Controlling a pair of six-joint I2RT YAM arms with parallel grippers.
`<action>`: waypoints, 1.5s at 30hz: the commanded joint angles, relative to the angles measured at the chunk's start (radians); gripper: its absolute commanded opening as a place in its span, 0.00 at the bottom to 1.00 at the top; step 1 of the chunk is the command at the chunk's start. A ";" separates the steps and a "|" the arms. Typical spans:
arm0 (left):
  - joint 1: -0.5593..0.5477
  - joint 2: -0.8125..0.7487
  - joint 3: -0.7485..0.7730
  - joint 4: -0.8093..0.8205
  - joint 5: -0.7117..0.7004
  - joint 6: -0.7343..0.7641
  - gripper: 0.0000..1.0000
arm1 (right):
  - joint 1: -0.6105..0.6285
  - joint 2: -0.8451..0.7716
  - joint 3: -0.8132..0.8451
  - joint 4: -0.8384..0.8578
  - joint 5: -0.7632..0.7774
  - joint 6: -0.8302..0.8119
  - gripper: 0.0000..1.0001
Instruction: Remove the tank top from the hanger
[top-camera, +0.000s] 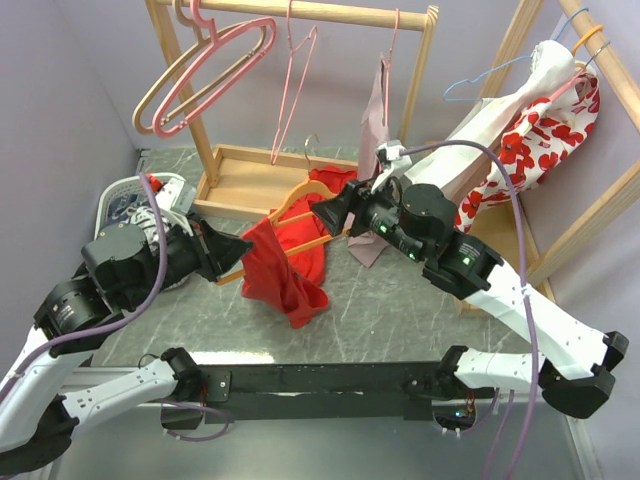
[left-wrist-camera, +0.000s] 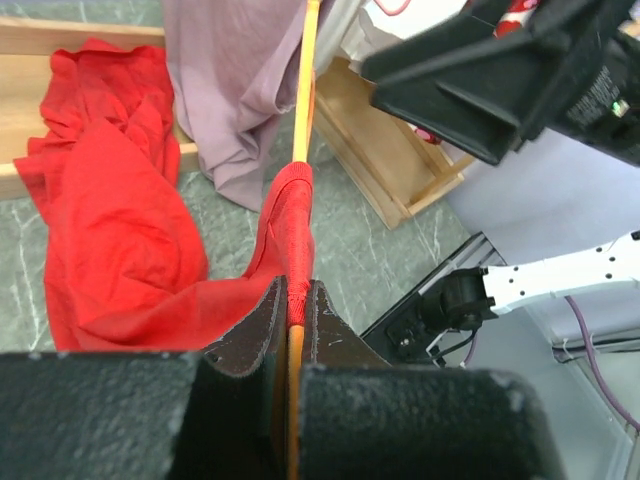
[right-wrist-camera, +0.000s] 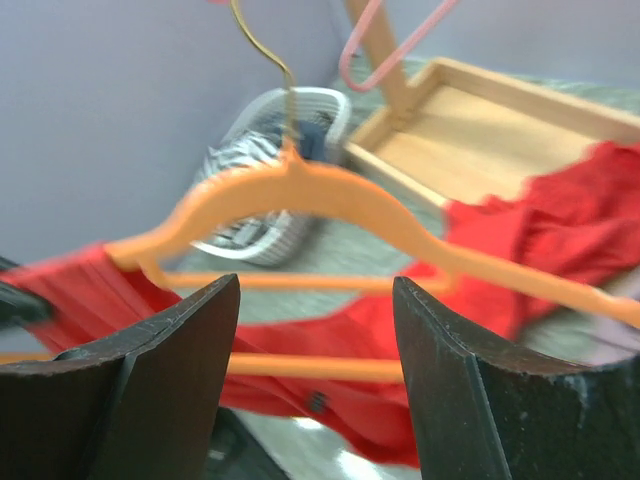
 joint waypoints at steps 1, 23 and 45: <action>0.002 -0.022 -0.019 0.167 0.070 0.036 0.01 | -0.028 -0.001 -0.019 0.217 -0.130 0.148 0.70; 0.002 0.018 -0.176 0.322 0.147 0.029 0.01 | -0.047 0.110 0.017 0.319 -0.302 0.289 0.36; 0.002 -0.094 -0.194 0.237 0.044 0.026 0.87 | -0.028 0.047 -0.048 0.295 -0.141 0.176 0.00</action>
